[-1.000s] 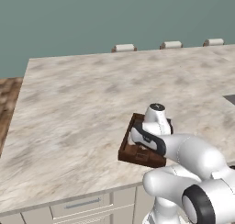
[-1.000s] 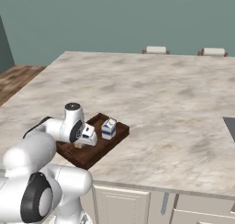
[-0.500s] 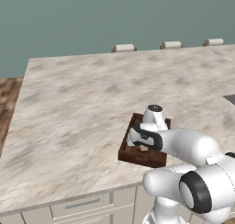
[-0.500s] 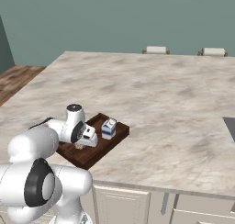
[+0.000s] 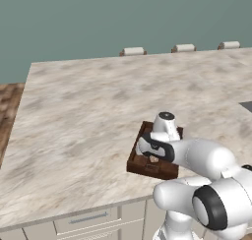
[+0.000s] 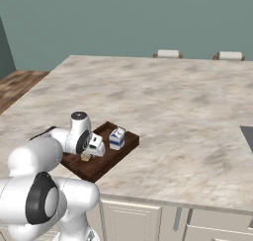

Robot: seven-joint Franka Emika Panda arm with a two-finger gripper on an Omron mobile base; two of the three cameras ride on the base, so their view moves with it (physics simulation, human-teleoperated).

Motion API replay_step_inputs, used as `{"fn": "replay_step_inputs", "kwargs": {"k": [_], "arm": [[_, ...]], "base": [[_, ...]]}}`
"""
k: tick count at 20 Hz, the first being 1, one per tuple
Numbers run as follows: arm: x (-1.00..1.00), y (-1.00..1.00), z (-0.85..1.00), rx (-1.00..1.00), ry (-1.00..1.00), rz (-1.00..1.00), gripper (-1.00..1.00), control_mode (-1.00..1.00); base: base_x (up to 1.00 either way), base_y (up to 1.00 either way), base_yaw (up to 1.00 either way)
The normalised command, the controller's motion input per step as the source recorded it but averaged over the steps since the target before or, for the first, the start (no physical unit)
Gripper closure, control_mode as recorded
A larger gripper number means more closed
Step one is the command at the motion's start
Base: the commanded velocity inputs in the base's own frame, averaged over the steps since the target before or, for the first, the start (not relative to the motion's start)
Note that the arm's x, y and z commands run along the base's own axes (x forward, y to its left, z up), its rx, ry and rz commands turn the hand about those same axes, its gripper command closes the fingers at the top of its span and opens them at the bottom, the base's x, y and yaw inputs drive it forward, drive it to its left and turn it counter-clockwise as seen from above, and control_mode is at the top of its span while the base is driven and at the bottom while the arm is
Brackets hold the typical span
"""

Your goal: Take out the milk from the fridge and place it on the tray on the counter. Then take the sugar cube near the tray and place it in the tray.

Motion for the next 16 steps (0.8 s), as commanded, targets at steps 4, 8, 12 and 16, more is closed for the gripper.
{"fn": "replay_step_inputs", "kwargs": {"k": [4, 8, 12, 16], "arm": [[-0.42, 0.0, 0.63, 0.02, -0.12, 0.0, -1.0, -1.0], [-0.56, 0.01, 1.0, 0.02, -0.13, -0.01, -1.0, -1.0], [-0.7, -0.05, 1.0, 0.02, -0.09, -0.05, -1.0, -1.0], [-0.92, -0.13, 1.0, 0.0, -0.03, -0.12, -1.0, -1.0]], "base": [[0.0, 0.0, 0.0], [0.0, 0.0, 0.0], [0.0, 0.0, 0.0], [0.0, 0.0, 0.0]]}}
